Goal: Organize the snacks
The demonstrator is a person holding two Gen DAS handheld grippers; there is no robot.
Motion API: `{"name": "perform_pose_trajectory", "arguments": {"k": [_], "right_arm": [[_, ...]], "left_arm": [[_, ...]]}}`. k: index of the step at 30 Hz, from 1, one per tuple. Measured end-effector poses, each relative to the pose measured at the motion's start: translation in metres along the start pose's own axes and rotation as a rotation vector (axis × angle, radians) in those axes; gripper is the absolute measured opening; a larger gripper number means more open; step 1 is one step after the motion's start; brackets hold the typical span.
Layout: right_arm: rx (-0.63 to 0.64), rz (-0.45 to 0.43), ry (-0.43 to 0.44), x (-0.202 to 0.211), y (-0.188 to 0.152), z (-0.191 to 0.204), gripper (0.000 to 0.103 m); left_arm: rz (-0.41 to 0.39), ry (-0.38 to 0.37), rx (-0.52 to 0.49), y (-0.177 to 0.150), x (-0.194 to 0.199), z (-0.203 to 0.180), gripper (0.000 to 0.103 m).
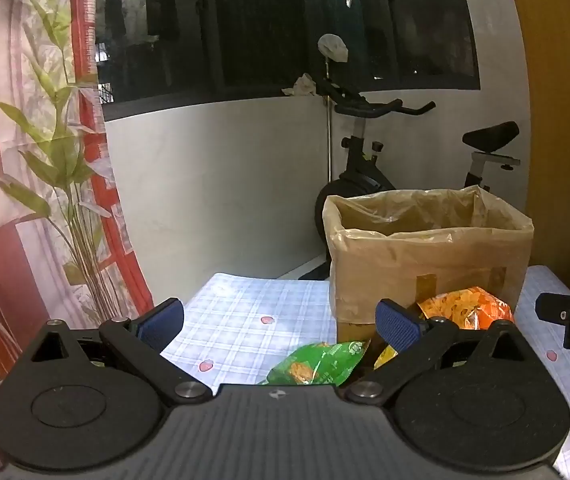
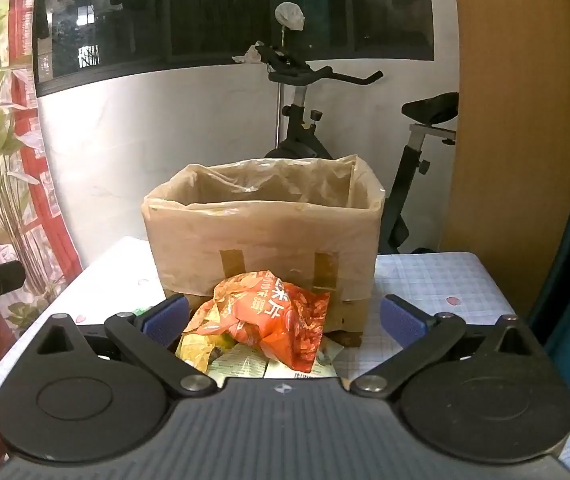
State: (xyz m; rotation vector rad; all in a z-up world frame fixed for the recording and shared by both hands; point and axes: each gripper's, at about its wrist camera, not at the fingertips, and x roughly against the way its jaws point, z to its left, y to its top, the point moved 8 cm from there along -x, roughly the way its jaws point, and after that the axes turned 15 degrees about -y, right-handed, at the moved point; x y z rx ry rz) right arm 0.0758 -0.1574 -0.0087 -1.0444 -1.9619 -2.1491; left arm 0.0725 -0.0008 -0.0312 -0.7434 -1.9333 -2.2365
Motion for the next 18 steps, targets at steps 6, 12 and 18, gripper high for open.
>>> {"name": "perform_pose_trajectory", "arguments": {"k": [6, 12, 18], "right_arm": [[0.002, -0.015, -0.010, 0.003, 0.003, 0.001, 0.103], [-0.015, -0.027, -0.009, 0.004, 0.005, -0.004, 0.103], [-0.017, -0.031, -0.007, 0.003, 0.005, -0.003, 0.103]], "left_arm": [[-0.006, 0.006, 0.009, 0.012, 0.009, 0.006, 0.103], [-0.013, 0.018, 0.017, 0.015, 0.008, 0.007, 0.103], [-0.017, 0.023, 0.022, 0.012, 0.006, 0.007, 0.103]]}}
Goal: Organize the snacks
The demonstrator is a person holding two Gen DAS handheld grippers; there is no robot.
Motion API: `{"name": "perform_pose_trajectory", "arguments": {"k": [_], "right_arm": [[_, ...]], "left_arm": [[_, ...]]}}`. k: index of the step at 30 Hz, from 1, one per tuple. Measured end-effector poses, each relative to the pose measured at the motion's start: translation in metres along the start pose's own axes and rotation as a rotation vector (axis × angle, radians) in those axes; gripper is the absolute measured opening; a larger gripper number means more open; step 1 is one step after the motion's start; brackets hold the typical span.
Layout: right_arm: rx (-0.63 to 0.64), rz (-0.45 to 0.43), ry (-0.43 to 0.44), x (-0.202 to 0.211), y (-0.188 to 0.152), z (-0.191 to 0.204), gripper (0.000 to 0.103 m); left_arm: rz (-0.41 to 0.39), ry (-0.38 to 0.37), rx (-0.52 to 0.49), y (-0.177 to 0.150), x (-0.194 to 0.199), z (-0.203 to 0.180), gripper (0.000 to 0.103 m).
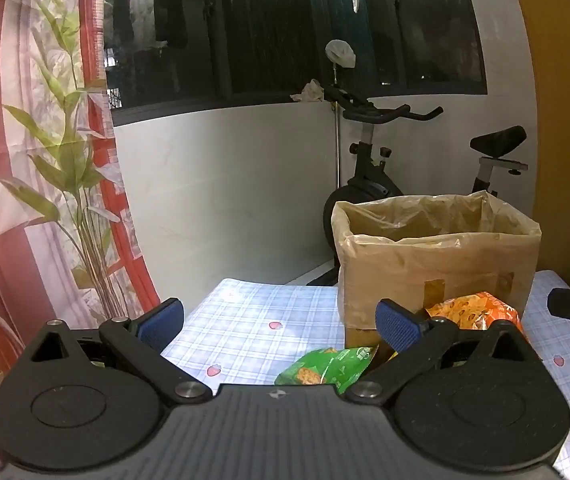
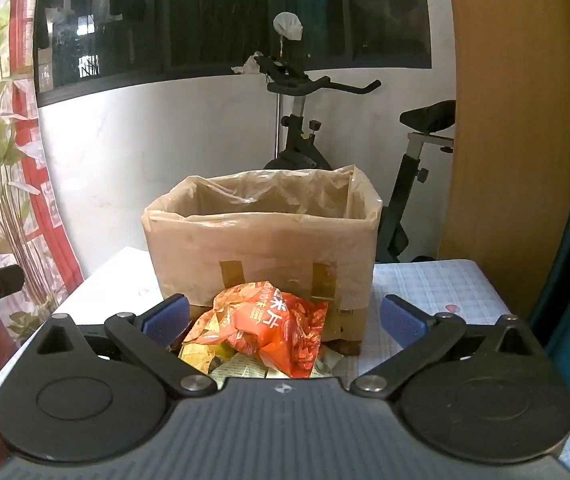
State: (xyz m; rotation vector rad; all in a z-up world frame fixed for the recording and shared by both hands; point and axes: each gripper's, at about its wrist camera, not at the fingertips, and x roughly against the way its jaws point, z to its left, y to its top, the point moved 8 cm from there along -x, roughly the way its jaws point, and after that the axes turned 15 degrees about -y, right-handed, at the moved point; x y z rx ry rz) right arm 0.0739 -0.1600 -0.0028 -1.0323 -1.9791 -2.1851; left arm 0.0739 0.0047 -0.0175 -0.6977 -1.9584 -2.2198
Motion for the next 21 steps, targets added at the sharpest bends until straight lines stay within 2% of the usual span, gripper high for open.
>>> {"name": "perform_pose_trajectory", "arguments": {"k": [21], "right_arm": [[0.001, -0.004, -0.001, -0.0008, 0.0024, -0.0006, 0.103]], "left_arm": [[-0.008, 0.009, 0.003, -0.0045, -0.0013, -0.0008, 0.103]]}}
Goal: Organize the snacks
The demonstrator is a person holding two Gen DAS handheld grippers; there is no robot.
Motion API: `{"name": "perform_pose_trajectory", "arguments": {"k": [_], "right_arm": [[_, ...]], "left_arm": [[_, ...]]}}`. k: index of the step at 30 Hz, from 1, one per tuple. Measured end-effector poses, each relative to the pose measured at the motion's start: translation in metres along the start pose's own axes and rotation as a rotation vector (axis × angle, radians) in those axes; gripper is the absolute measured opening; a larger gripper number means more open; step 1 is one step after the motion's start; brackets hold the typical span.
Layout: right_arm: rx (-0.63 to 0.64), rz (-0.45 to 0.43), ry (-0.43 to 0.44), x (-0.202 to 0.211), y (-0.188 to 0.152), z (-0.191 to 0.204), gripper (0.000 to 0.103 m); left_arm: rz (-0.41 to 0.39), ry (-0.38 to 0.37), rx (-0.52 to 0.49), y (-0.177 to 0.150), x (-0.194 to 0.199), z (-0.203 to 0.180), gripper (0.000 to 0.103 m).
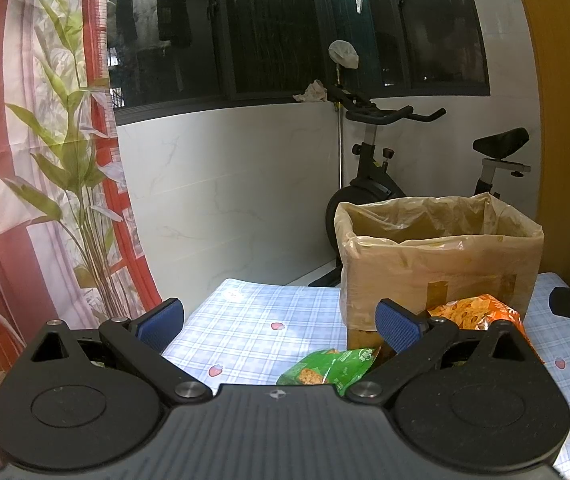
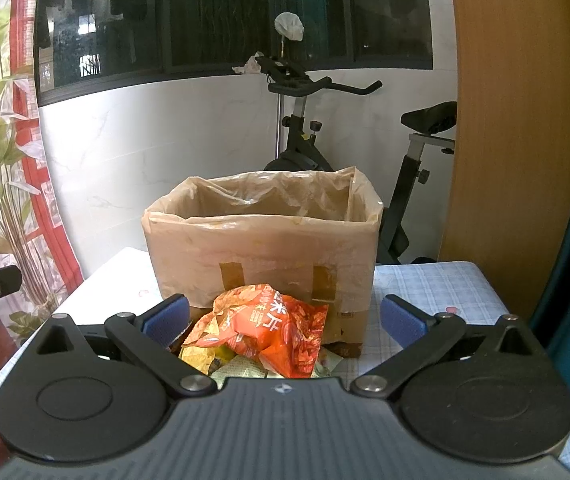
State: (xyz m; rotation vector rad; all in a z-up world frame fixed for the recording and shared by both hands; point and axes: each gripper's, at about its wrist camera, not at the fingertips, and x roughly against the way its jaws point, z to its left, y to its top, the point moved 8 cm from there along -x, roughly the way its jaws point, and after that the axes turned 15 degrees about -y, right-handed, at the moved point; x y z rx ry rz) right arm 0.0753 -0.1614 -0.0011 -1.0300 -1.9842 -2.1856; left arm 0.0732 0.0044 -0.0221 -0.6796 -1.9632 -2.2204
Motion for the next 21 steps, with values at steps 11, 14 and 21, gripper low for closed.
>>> {"name": "perform_pose_trajectory", "arguments": {"k": [11, 14, 21], "right_arm": [[0.000, 0.001, -0.001, -0.0003, 0.0001, -0.0001, 0.103], [0.001, 0.000, 0.000, -0.0001, -0.0001, 0.0001, 0.103], [0.005, 0.002, -0.001, -0.0025, -0.0013, 0.0006, 0.103]], "left_arm": [[0.002, 0.001, 0.002, -0.0013, -0.0009, -0.0023, 0.103], [0.001, 0.001, 0.003, -0.0014, -0.0011, -0.0023, 0.103], [0.003, 0.000, 0.006, -0.0026, -0.0012, -0.0017, 0.103]]}}
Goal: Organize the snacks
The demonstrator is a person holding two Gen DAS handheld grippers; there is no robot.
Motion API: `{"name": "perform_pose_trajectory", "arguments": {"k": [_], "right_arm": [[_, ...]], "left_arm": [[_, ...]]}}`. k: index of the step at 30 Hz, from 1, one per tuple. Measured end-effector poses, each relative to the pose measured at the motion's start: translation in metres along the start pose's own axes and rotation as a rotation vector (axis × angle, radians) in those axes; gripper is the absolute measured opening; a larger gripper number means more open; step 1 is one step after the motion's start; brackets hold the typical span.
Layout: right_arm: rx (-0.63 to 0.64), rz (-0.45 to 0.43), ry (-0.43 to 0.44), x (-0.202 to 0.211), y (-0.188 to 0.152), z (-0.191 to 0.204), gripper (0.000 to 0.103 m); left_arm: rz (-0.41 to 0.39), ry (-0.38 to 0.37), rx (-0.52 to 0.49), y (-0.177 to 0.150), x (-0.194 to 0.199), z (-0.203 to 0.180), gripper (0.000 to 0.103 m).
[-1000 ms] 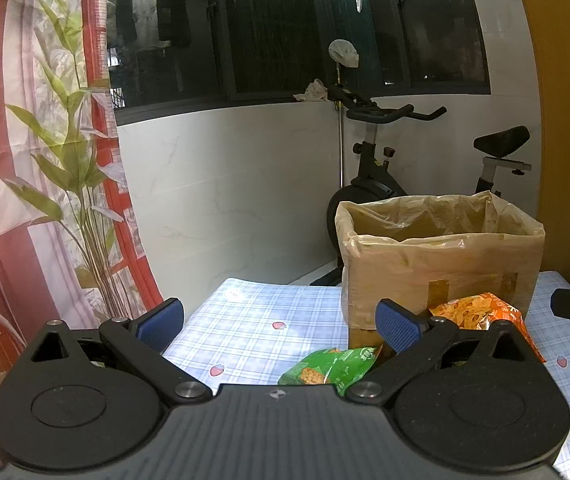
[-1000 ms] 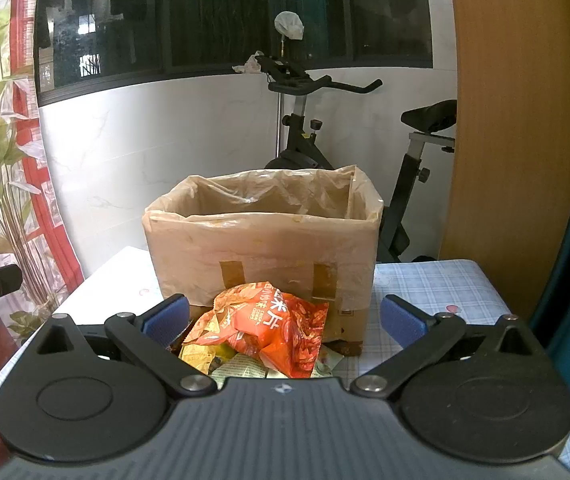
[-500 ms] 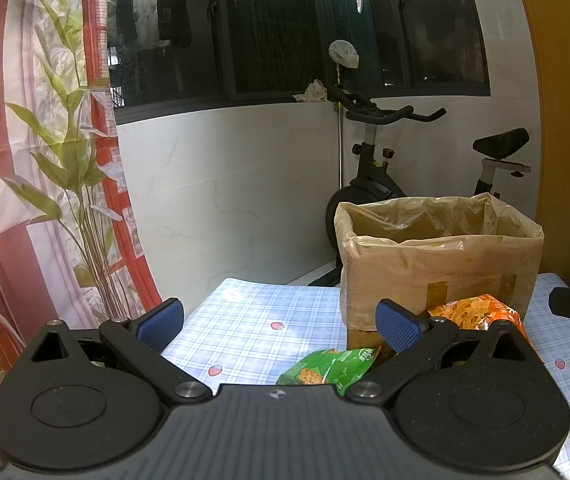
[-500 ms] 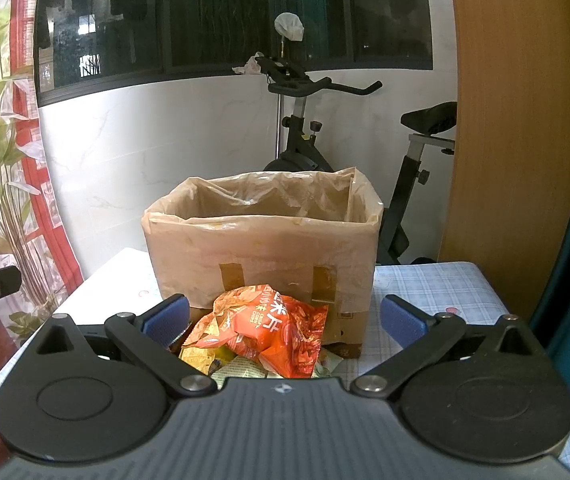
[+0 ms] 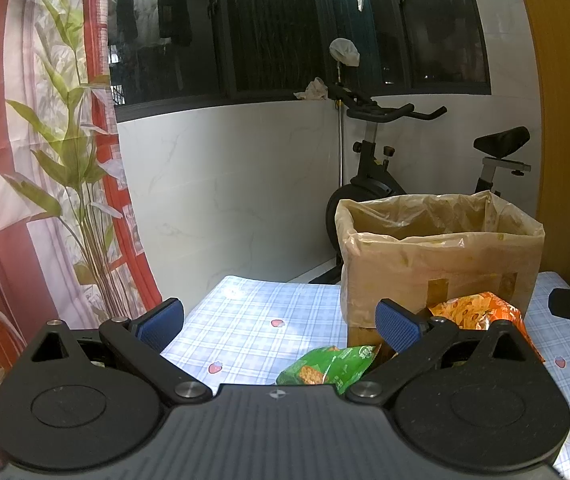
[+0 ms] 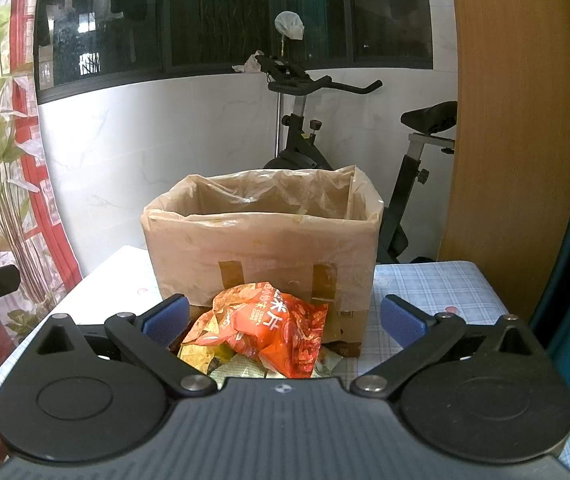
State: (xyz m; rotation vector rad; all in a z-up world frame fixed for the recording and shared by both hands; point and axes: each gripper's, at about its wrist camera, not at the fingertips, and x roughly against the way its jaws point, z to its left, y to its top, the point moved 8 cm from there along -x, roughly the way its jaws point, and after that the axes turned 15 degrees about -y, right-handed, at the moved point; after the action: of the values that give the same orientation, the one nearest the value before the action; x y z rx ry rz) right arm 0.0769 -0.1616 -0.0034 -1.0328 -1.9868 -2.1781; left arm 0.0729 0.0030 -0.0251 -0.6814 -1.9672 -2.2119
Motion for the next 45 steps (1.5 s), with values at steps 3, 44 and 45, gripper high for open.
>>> {"name": "perform_pose_trajectory", "arguments": {"k": [3, 44, 45], "right_arm": [[0.000, 0.000, 0.000, 0.000, 0.000, 0.000, 0.103], [0.139, -0.110, -0.027, -0.031, -0.016, 0.013, 0.103], [0.137, -0.114, -0.014, -0.034, -0.018, 0.013, 0.103]], "left_arm": [[0.000, 0.000, 0.000, 0.000, 0.000, 0.000, 0.103], [0.075, 0.047, 0.059, -0.042, -0.043, 0.033, 0.098], [0.079, 0.042, 0.062, -0.046, -0.046, 0.033, 0.097]]}}
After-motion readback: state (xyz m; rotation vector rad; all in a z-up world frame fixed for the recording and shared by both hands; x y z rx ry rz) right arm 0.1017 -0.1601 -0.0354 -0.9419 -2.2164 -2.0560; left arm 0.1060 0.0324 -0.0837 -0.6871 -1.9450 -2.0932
